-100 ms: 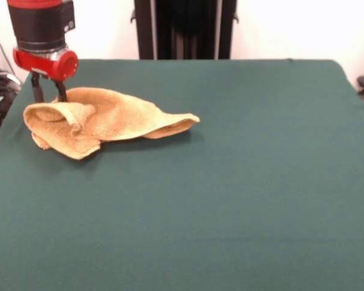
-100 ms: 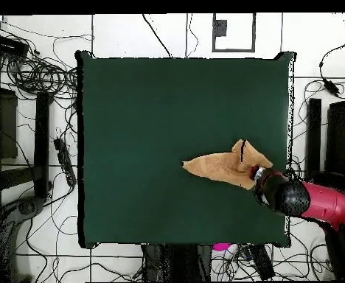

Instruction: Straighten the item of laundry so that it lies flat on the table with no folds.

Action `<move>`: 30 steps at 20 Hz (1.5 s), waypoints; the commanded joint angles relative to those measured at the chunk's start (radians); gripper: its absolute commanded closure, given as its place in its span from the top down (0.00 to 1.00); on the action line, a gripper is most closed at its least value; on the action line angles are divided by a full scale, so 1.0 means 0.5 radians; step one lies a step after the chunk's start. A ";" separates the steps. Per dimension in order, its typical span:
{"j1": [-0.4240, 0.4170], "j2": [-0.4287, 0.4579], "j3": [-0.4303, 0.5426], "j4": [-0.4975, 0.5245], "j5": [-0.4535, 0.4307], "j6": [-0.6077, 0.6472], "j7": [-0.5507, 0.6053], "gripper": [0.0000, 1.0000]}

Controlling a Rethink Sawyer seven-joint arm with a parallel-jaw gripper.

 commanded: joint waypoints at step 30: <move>0.903 0.198 -0.484 -0.590 0.377 0.571 0.713 1.00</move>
